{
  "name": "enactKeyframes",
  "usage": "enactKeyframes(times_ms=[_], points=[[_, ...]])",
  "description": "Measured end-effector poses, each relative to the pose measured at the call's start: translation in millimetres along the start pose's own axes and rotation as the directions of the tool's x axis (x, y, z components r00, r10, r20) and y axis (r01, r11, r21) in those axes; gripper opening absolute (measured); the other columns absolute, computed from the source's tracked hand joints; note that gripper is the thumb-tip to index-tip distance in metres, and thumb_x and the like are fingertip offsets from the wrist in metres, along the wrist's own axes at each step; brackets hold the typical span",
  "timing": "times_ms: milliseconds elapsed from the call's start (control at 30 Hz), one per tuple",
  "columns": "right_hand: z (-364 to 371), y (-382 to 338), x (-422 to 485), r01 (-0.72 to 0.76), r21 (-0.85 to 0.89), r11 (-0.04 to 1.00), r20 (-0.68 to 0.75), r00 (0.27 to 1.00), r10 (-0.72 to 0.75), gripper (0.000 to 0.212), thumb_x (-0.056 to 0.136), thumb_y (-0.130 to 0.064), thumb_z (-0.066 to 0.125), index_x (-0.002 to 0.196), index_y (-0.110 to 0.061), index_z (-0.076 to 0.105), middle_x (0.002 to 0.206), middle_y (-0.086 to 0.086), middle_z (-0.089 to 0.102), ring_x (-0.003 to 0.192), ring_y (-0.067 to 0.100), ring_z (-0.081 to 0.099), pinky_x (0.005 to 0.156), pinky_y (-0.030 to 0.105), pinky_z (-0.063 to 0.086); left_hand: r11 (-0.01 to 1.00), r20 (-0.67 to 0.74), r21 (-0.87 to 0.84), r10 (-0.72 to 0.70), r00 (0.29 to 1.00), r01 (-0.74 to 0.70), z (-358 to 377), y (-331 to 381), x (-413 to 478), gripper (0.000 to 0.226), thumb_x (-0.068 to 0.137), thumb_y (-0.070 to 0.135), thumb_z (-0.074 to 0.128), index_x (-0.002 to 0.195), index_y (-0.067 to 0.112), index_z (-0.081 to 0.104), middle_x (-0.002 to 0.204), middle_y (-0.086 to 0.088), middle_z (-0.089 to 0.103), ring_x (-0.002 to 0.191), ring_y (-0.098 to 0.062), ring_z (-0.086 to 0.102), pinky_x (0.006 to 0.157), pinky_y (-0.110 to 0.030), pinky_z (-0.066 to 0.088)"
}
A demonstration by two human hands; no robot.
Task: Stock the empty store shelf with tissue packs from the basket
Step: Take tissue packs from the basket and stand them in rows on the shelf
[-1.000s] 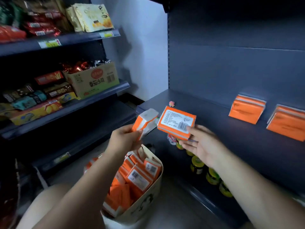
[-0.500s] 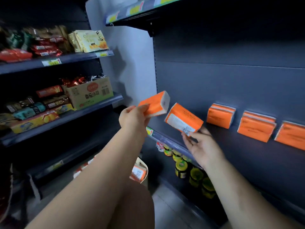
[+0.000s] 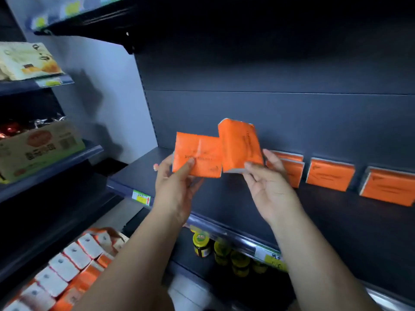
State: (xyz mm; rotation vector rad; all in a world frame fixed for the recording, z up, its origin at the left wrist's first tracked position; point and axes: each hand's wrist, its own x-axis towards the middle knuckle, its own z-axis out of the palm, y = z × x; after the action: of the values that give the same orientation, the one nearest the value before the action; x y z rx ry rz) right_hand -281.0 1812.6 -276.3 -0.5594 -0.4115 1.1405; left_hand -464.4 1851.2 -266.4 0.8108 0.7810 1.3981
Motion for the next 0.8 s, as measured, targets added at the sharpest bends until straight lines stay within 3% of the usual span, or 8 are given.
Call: enactKeyframes(times_ms=[67, 167, 233, 333, 433, 533, 667, 800], points=[[-7.6, -3.4, 6.0, 0.016, -0.163, 0.986, 0.059, 0.998, -0.006, 0.081, 0.075, 0.020, 0.069, 0.138, -0.028, 0.053, 0.140, 0.009, 0.063, 0.122, 0.024, 0.068, 0.088, 0.033, 0.060, 1.000, 0.063, 0.005, -0.005, 0.998, 0.005, 8.9, -9.8, 6.9, 0.031, 0.099, 0.005, 0.063, 0.127, 0.019, 0.063, 0.124, -0.013, 0.071, 0.107, -0.030, 0.072, 0.087, -0.056, 0.061], [-19.2, -10.3, 12.8, 0.057, -0.404, 0.913, 0.091, 0.996, -0.022, 0.094, 0.076, 0.020, 0.069, 0.149, -0.034, 0.043, 0.123, -0.004, 0.074, 0.112, 0.015, 0.072, 0.093, 0.041, 0.059, 0.999, 0.105, 0.014, -0.032, 0.994, 0.030, 29.8, -21.7, 17.7, 0.043, 0.097, 0.003, 0.067, 0.134, 0.023, 0.058, 0.118, -0.001, 0.075, 0.097, -0.020, 0.076, 0.073, -0.047, 0.063], [-29.8, -20.7, 18.0, 0.086, -0.520, 0.850, 0.115, 0.993, -0.030, 0.091, 0.075, 0.019, 0.070, 0.146, -0.033, 0.046, 0.121, -0.004, 0.075, 0.114, 0.019, 0.071, 0.100, 0.051, 0.056, 0.998, 0.101, 0.048, -0.053, 0.993, 0.048, 42.5, -31.1, 25.3, 0.054, 0.091, 0.000, 0.074, 0.138, 0.017, 0.054, 0.117, -0.003, 0.075, 0.096, -0.024, 0.077, 0.072, -0.044, 0.064], [-47.4, -37.2, 19.4, 0.081, -0.682, 0.727, 0.095, 0.995, -0.022, 0.085, 0.063, 0.001, 0.082, 0.135, -0.033, 0.051, 0.123, -0.001, 0.074, 0.117, 0.023, 0.069, 0.103, 0.057, 0.053, 0.990, 0.113, 0.133, -0.069, 0.991, 0.053, 57.0, -43.7, 33.2, 0.055, 0.084, -0.001, 0.081, 0.133, 0.002, 0.057, 0.112, -0.014, 0.077, 0.098, -0.030, 0.077, 0.078, -0.044, 0.064], [-66.5, -57.5, 12.8, 0.002, -0.795, 0.606, -0.010, 1.000, -0.016, 0.078, 0.057, -0.017, 0.087, 0.126, -0.035, 0.053, 0.109, -0.008, 0.077, 0.108, 0.018, 0.072, 0.090, 0.048, 0.058, 0.973, 0.135, 0.227, -0.074, 0.988, 0.041, 70.8, -56.8, 33.9, 0.043, 0.083, 0.003, 0.083, 0.121, 0.001, 0.065, 0.104, -0.012, 0.079, 0.087, -0.022, 0.077, 0.067, -0.033, 0.060], [-86.7, -81.6, 1.1, -0.106, -0.870, 0.482, -0.115, 0.993, 0.010, 0.072, 0.054, -0.038, 0.090, 0.118, -0.031, 0.058, 0.103, -0.013, 0.077, 0.102, 0.015, 0.072, 0.078, 0.036, 0.052, 0.962, 0.176, 0.270, -0.094, 0.980, 0.044, 88.9, -74.9, 27.9, 0.032, 0.084, 0.005, 0.083, 0.112, 0.006, 0.069, 0.097, -0.007, 0.080, 0.082, -0.019, 0.078, 0.062, -0.027, 0.059], [-122.4, -101.1, -14.5, -0.116, -0.817, 0.565, -0.225, 0.966, -0.127, 0.073, 0.058, -0.038, 0.091, 0.122, -0.020, 0.062, 0.111, 0.000, 0.078, 0.106, 0.027, 0.074, 0.082, 0.043, 0.059, 0.956, 0.179, 0.289, -0.096, 0.979, 0.041, 112.9, -100.0, 14.7, 0.031, 0.086, 0.008, 0.083, 0.113, 0.011, 0.067, 0.098, -0.002, 0.079, 0.083, -0.012, 0.077, 0.072, -0.027, 0.059], [-150.7, -121.1, -23.0, -0.008, -0.739, 0.674, -0.353, 0.856, -0.377, 0.051, 0.076, -0.005, 0.087, 0.120, -0.010, 0.062, 0.110, 0.011, 0.077, 0.102, 0.031, 0.075, 0.089, 0.051, 0.061, 0.914, 0.337, 0.386, -0.013, 0.942, -0.125, 128.0, -120.8, 3.7, 0.027, 0.090, 0.003, 0.077, 0.099, 0.023, 0.062, 0.092, 0.007, 0.072, 0.077, 0.001, 0.070, 0.072, -0.017, 0.054]])
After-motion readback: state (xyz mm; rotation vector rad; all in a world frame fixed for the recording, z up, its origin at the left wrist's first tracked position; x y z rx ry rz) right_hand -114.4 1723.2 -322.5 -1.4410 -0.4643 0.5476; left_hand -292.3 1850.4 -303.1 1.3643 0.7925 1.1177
